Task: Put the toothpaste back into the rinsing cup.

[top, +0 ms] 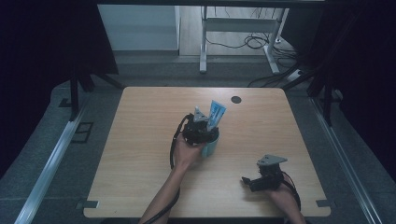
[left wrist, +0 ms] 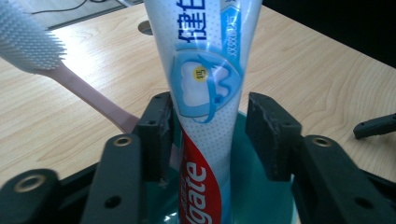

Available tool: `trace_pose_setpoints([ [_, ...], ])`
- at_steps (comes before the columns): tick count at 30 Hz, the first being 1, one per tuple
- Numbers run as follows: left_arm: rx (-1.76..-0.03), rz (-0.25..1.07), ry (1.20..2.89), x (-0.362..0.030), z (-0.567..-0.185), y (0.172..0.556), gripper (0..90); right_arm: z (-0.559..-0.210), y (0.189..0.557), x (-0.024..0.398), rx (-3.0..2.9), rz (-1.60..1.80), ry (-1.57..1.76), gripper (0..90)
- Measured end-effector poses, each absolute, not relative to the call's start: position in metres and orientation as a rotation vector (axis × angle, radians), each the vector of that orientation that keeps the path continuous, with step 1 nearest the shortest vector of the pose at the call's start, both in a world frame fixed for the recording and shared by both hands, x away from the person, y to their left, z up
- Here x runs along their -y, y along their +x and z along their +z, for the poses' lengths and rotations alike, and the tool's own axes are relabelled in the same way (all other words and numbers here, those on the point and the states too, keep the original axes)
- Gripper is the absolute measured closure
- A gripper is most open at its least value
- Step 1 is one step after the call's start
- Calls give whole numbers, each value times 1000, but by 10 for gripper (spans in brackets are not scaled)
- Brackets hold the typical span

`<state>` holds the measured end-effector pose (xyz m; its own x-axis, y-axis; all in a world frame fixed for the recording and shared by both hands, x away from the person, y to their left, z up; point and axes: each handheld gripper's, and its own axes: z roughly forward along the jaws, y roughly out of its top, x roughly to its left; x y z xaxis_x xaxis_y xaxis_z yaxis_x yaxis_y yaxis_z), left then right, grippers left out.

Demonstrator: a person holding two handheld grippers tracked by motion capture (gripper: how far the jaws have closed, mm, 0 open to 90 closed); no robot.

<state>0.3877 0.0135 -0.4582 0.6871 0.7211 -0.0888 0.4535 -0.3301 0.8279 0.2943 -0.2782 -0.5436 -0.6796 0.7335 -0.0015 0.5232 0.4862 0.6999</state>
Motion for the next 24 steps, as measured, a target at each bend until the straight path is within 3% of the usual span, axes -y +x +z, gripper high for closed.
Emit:
trace_pose_setpoints([
  [8,-896,351,2000,-17,-457,386,369,-544,294,278,-2435,994,1064,0],
  [15,-912,361,2029,-16,-453,382,162,-544,294,278,-2436,994,1064,0],
  [24,-904,384,2059,-22,-447,374,61,-544,294,278,-2435,994,1064,0],
])
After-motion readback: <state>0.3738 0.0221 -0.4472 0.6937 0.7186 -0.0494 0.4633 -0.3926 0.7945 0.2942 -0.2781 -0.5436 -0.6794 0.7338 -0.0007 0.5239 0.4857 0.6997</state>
